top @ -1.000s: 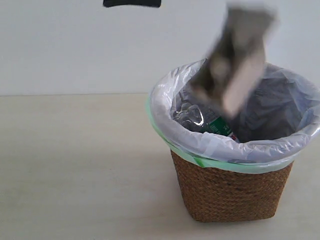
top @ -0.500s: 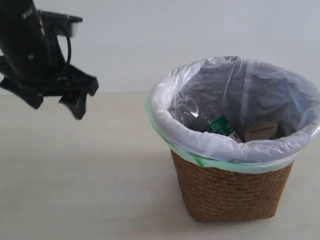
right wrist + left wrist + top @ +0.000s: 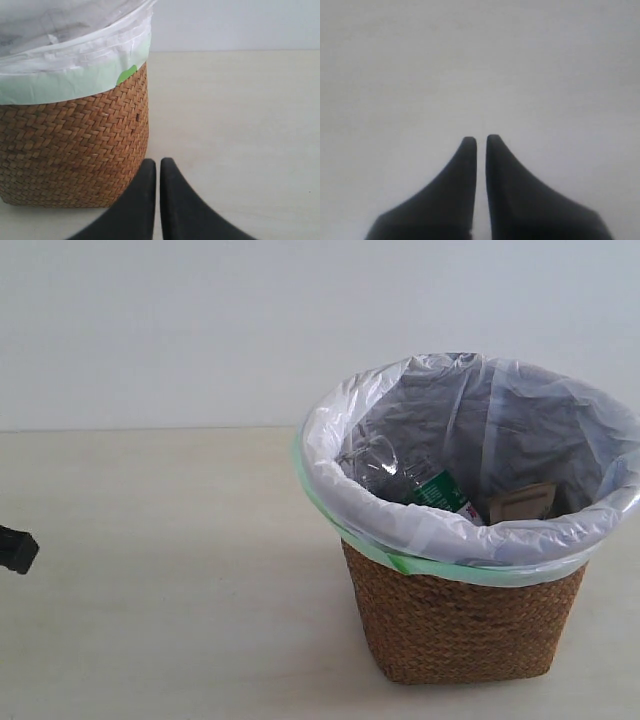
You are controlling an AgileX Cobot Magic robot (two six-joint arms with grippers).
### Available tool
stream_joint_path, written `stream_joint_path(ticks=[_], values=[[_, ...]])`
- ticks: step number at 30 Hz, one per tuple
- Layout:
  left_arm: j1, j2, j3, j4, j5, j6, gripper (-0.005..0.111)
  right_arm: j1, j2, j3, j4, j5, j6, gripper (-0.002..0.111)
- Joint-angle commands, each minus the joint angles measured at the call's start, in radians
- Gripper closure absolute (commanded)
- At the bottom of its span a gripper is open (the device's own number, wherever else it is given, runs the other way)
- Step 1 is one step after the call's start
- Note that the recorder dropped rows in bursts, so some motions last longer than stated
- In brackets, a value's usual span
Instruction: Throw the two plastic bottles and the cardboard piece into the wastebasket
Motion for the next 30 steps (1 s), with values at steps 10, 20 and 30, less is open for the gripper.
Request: stream_joint_path(ticks=[10,20,30], values=[[0.004,-0.670,0.453,-0.307,-0.339,-0.005,0.103,-0.005,-0.004,-0.001,-0.005,-0.005,-0.004,0.108],[0.004,-0.885,0.531,-0.374,-0.362,-0.030,0.103,-0.005,-0.004,-0.001,-0.005,-0.005,-0.004,0.108],[-0.067,-0.948,0.531,-0.351,-0.370,-0.015,0.103,-0.005,-0.004,-0.001,-0.005,-0.005,-0.004,0.108]])
